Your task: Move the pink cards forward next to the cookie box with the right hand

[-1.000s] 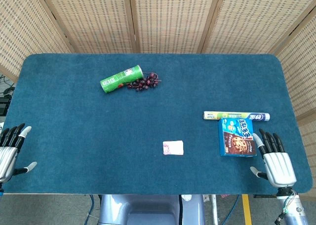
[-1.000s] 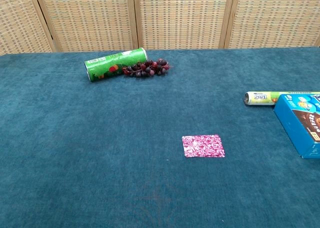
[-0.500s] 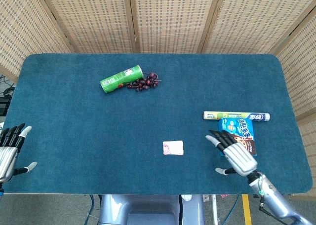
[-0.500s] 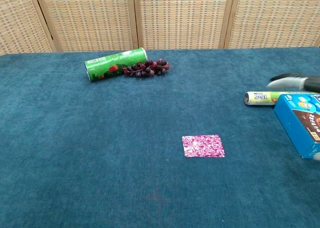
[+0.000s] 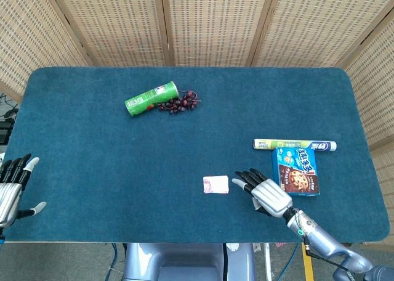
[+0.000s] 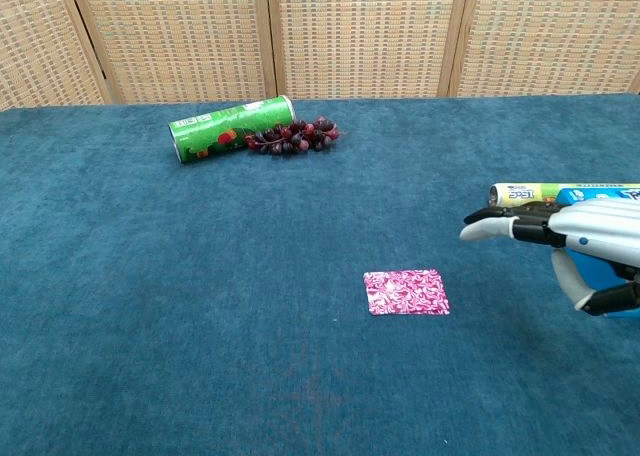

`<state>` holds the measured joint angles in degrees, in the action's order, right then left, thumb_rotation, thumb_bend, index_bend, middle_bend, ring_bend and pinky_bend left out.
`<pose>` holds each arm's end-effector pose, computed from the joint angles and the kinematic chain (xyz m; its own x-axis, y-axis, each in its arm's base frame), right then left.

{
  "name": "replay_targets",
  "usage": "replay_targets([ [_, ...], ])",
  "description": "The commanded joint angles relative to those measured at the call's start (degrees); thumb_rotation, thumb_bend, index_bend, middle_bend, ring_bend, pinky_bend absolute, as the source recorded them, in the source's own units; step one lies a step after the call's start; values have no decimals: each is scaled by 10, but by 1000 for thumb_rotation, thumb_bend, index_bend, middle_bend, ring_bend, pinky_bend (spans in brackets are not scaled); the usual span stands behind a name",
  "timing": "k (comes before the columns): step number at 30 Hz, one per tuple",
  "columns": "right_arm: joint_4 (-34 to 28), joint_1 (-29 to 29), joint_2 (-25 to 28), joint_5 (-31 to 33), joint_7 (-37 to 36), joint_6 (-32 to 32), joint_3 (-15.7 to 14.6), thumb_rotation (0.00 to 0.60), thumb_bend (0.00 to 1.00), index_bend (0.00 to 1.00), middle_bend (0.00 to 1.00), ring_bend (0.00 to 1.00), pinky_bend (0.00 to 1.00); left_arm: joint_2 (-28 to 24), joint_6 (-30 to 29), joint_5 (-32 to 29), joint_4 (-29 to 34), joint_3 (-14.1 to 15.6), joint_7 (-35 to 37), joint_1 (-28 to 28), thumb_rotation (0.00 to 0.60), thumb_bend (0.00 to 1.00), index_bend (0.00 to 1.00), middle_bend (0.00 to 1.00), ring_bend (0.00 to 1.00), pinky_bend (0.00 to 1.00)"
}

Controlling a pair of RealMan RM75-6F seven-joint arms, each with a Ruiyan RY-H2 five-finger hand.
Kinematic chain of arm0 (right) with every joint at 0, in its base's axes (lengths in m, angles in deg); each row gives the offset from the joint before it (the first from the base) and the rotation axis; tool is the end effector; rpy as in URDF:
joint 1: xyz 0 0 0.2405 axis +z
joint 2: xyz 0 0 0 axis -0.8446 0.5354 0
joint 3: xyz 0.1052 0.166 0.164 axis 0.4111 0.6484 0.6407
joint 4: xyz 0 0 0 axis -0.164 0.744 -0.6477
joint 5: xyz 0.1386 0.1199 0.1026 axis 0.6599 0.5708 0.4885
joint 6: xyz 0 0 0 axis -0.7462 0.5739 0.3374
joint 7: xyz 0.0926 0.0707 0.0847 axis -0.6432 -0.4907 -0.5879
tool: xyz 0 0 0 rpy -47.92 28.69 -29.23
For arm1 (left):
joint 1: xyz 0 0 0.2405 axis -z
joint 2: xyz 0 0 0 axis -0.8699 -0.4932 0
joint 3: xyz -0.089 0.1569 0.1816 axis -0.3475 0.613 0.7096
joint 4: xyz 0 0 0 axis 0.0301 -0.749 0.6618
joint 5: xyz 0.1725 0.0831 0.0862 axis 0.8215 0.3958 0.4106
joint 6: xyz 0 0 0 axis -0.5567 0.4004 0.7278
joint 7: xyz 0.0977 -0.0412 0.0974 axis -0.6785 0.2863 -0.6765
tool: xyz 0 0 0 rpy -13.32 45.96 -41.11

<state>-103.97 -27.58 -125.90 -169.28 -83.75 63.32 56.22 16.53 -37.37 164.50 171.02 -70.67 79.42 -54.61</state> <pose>-0.2212 -0.2565 0.0186 0.4967 -0.3876 0.7765 -0.7920 -0.5684 0.2229 -0.3127 0.1772 0.1575 0.4948 0.1013 0.8631 0.8677 -0.0022 -0.4971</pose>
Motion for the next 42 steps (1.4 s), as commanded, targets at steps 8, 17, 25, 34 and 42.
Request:
replay_targets([
  [8, -33, 44, -39, 68, 86, -81, 18, 600, 1000, 59, 3, 0, 0, 1, -1, -1, 0, 0, -2, 0, 600, 0, 0, 0, 0, 0],
  [17, -31, 63, -65, 125, 151, -122, 21, 600, 1000, 59, 7, 0, 0, 1, 0, -1, 0, -1, -1, 0, 600, 0, 0, 0, 0, 0],
  [25, -33, 70, -72, 161, 192, -136, 15, 600, 1000, 59, 7, 0, 0, -1, 1, 0, 0, 0, 3, 1, 600, 0, 0, 0, 0, 0],
  [34, -47, 73, -67, 177, 232, -140, -3, 600, 1000, 59, 8, 0, 0, 0, 1, 0, 0, 0, 3, 1, 600, 0, 0, 0, 0, 0],
  [42, -78, 74, -45, 175, 248, -144, -26, 600, 1000, 60, 8, 0, 0, 1, -1, 0, 0, 0, 1, 0, 600, 0, 0, 0, 0, 0],
])
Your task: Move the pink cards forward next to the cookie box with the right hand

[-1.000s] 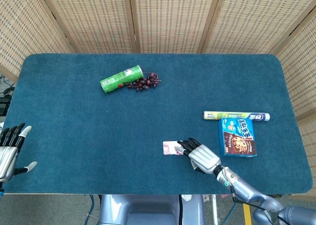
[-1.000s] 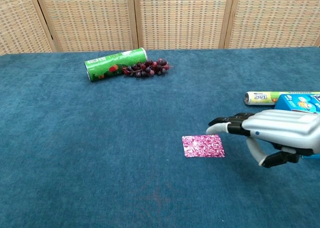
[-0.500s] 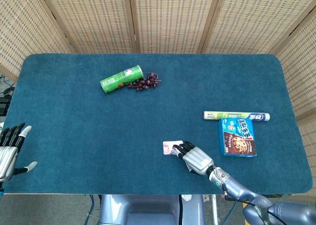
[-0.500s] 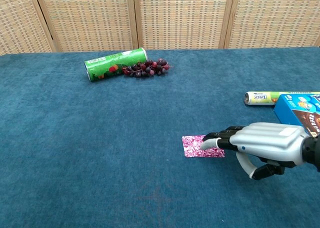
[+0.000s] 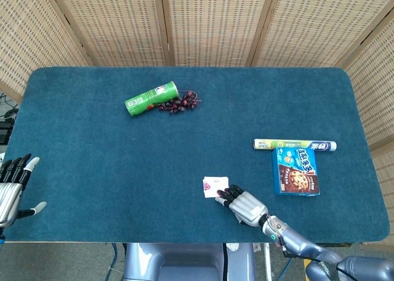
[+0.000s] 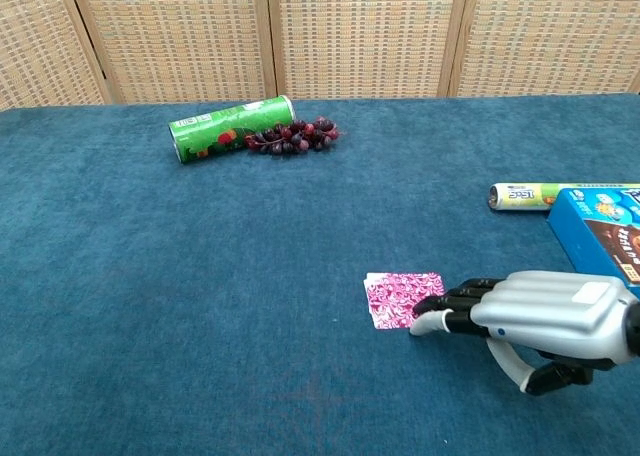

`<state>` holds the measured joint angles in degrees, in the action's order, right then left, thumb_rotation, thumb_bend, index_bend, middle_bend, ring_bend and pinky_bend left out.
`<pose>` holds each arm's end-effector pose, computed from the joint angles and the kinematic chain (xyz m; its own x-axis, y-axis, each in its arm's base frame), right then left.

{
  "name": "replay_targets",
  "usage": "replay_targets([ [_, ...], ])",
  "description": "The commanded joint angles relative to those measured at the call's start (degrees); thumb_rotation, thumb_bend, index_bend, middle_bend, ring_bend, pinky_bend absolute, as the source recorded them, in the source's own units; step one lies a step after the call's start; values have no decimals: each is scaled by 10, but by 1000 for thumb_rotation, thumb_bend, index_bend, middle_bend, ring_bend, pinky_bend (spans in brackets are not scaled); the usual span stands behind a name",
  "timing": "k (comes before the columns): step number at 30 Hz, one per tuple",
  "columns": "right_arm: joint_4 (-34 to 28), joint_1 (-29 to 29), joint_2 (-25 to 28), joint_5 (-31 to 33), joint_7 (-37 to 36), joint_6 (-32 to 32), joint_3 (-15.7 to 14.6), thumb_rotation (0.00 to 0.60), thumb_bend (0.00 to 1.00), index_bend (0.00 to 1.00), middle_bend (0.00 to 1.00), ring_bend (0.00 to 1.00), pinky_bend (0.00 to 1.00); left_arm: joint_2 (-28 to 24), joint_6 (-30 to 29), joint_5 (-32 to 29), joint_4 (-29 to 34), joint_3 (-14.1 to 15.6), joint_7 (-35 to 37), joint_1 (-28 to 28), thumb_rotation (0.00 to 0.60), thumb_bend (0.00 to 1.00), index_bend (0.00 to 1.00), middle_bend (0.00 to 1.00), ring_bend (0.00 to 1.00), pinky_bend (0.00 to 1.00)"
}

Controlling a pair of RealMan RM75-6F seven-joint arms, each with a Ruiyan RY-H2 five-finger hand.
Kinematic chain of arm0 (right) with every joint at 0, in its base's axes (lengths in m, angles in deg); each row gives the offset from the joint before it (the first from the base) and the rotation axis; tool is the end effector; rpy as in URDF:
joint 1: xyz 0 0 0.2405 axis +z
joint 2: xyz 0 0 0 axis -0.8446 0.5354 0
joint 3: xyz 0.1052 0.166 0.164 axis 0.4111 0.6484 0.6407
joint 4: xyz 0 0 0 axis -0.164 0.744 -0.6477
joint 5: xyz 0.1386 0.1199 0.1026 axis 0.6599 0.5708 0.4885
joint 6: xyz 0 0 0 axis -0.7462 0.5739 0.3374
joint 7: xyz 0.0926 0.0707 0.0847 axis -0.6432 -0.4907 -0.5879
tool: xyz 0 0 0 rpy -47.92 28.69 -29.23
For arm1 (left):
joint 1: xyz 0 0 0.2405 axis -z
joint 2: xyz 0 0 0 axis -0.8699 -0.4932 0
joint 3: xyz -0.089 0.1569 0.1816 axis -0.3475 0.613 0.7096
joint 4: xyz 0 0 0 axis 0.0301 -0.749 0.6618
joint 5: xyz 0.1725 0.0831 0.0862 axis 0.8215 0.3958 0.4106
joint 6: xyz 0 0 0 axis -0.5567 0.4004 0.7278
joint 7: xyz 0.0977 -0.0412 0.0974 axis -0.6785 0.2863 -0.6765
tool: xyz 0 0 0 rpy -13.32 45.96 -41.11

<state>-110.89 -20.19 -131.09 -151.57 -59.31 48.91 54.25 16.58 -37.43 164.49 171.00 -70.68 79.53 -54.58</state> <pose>-0.1915 -0.2422 -0.0389 0.6850 -0.4653 0.5606 -0.6925 -0.6549 0.3026 -0.3125 0.1774 0.1575 0.4927 0.0999 0.8644 0.8689 -0.0022 -0.4950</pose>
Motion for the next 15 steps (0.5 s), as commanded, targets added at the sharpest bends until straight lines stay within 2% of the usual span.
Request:
replay_targets([
  [1, -13, -1, 10, -5, 5, 1, -10, 600, 1000, 60, 8, 0, 0, 0, -1, 0, 0, 0, -1, 0, 600, 0, 0, 0, 0, 0],
  [15, -79, -3, 58, -52, 23, 6, -55, 600, 1000, 60, 8, 0, 0, 2, -2, -2, 1, -1, -6, -1, 600, 0, 0, 0, 0, 0],
])
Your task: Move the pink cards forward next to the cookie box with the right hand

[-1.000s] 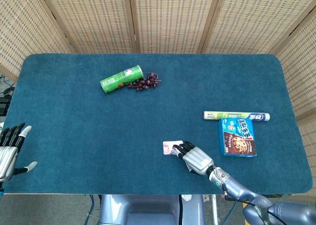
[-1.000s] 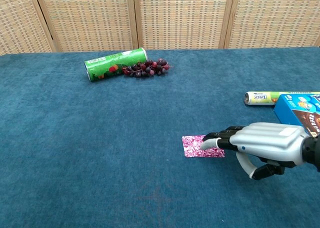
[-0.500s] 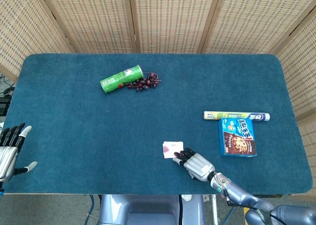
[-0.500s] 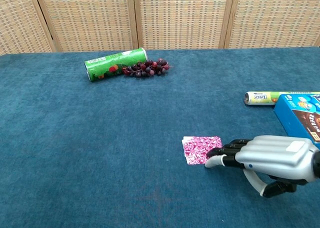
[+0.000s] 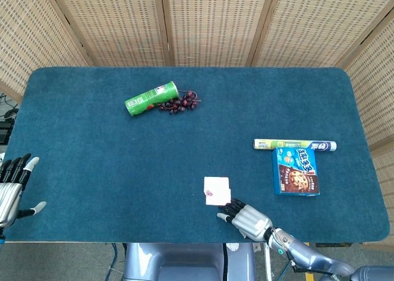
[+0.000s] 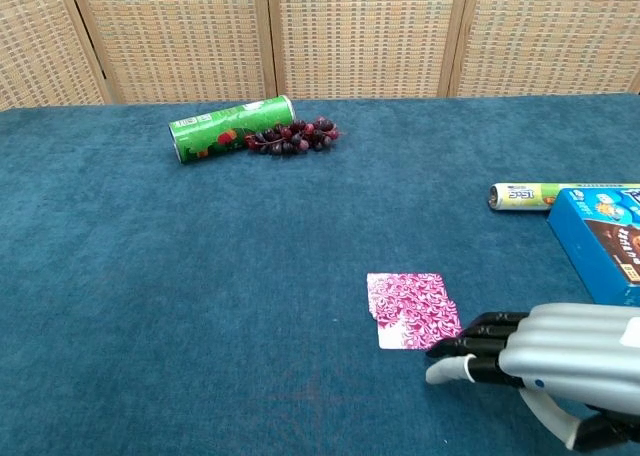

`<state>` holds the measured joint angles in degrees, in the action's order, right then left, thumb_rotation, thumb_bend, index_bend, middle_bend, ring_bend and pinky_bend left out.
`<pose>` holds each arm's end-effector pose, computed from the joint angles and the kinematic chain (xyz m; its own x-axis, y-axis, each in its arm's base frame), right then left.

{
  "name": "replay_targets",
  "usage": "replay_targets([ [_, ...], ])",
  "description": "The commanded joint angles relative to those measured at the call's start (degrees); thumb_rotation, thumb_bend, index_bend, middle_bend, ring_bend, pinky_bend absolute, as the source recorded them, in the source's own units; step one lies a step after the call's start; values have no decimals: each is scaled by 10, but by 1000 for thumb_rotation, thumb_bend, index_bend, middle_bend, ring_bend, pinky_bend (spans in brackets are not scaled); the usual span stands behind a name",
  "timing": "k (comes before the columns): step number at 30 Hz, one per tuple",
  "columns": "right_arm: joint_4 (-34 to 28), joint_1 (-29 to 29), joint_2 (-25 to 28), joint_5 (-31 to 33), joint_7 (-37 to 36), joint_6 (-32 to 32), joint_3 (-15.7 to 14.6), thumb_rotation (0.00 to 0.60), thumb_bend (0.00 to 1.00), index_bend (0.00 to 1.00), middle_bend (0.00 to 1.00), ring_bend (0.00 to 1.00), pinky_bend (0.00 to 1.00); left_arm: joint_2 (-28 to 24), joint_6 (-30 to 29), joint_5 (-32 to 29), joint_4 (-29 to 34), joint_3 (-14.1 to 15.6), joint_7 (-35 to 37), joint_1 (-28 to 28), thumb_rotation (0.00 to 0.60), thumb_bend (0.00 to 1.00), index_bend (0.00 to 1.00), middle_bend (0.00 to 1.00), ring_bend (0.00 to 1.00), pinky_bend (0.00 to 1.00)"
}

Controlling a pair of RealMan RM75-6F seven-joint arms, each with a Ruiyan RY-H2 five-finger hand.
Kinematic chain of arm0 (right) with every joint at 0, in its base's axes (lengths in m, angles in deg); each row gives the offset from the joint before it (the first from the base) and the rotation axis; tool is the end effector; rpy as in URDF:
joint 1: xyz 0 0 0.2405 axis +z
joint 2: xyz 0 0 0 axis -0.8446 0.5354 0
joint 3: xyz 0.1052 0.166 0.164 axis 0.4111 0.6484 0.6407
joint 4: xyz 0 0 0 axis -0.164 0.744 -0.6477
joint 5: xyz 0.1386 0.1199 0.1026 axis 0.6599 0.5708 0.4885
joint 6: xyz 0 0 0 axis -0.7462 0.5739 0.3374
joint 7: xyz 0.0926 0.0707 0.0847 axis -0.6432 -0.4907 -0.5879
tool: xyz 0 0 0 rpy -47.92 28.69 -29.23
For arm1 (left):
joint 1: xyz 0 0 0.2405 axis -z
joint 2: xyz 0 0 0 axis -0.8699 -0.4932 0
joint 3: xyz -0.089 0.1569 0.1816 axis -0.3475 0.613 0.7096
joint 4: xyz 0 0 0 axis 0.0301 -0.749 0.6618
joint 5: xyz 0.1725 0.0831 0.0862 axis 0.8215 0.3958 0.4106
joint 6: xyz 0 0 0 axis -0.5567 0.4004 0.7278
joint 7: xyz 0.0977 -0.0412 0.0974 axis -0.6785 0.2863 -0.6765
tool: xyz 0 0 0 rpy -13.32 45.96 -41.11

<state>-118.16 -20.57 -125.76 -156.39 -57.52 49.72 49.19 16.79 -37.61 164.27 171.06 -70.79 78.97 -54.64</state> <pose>-0.1913 -0.2076 -0.0217 0.7353 -0.4550 0.5023 -0.6333 -0.7252 0.2702 -0.3123 0.1775 0.1570 0.4966 0.0963 0.8626 0.8666 0.0017 -0.4991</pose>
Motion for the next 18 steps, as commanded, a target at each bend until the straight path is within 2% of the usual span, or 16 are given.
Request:
replay_targets([
  [1, -8, 1, 6, -3, 6, -2, -5, 600, 1000, 60, 8, 0, 0, 0, 0, 0, 0, 0, 0, 0, 600, 0, 0, 0, 0, 0],
  [11, -19, -1, 15, -9, -1, 26, 12, 600, 1000, 60, 8, 0, 0, 0, 0, 0, 0, 0, 0, 0, 600, 0, 0, 0, 0, 0],
  [18, 15, 6, -14, 17, 1, 23, 34, 600, 1000, 59, 8, 0, 0, 0, 0, 0, 0, 0, 0, 0, 600, 0, 0, 0, 0, 0],
])
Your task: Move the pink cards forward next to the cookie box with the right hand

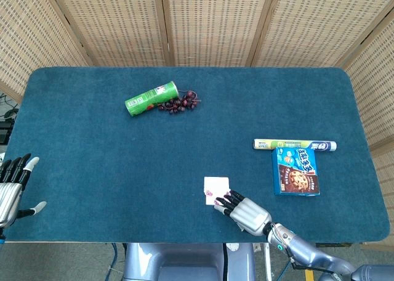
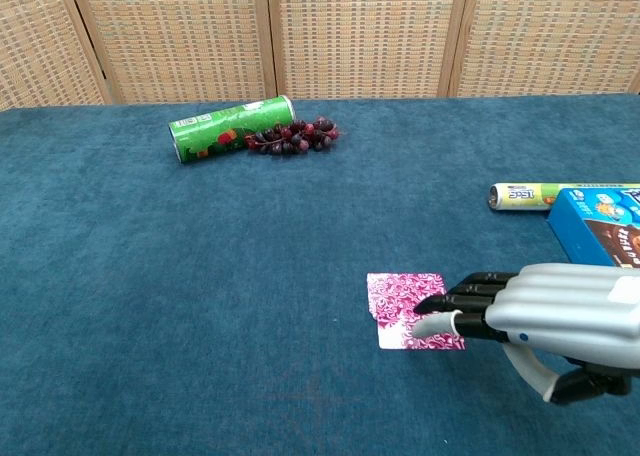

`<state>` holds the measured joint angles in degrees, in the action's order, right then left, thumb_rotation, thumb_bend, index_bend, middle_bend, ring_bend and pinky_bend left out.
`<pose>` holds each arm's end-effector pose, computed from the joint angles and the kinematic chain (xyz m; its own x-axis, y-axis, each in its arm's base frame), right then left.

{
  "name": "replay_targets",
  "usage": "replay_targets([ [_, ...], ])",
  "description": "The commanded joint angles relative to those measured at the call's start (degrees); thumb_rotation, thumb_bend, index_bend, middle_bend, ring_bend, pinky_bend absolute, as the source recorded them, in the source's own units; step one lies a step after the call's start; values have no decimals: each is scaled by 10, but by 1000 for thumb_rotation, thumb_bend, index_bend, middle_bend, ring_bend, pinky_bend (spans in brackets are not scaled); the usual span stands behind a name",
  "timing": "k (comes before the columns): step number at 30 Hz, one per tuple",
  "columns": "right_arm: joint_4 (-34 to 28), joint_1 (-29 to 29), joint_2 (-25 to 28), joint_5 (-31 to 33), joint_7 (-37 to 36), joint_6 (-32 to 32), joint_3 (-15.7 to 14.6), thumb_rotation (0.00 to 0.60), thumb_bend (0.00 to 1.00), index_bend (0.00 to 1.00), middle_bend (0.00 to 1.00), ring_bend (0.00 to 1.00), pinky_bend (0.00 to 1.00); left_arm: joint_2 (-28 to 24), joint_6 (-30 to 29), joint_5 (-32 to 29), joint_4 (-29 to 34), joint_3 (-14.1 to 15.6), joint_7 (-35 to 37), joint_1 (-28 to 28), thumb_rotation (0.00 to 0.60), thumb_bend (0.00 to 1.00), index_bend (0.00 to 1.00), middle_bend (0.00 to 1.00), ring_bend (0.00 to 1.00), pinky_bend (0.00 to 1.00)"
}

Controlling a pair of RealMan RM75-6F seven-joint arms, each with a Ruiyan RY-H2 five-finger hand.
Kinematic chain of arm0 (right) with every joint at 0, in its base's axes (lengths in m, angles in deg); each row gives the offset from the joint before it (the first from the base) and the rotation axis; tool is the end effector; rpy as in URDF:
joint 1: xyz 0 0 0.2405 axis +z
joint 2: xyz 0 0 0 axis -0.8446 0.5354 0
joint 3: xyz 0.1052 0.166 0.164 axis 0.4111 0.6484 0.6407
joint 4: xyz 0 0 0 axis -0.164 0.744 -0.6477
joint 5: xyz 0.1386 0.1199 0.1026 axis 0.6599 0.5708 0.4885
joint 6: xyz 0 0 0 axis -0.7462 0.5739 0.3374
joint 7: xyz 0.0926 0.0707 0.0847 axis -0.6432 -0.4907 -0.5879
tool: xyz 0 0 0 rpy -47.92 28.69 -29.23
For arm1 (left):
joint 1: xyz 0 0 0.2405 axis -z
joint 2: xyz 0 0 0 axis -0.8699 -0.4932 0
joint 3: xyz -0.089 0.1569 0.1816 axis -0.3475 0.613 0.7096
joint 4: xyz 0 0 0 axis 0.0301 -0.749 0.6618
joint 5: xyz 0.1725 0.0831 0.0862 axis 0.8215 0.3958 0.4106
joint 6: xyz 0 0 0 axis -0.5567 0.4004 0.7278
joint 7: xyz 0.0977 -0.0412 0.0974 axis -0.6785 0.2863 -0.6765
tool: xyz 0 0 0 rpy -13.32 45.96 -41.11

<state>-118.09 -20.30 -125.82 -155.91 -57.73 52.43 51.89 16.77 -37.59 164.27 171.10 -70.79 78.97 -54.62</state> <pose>-0.1783 -0.2250 -0.0150 0.7103 -0.4073 0.5741 -0.6420 -0.7093 0.2911 -0.3122 0.1776 0.1570 0.4963 0.0965 0.8627 0.8667 0.0013 -0.4988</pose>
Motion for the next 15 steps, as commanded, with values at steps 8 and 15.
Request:
replay_targets([
  [8, 45, 10, -48, 46, 27, -21, 14, 600, 1000, 60, 8, 0, 0, 0, 1, 0, 0, 0, 1, 0, 600, 0, 0, 0, 0, 0],
  [15, 41, 13, -49, 53, 51, -27, 3, 600, 1000, 60, 8, 0, 0, -1, 1, 0, 0, 0, 2, 0, 600, 1, 0, 0, 0, 0],
])
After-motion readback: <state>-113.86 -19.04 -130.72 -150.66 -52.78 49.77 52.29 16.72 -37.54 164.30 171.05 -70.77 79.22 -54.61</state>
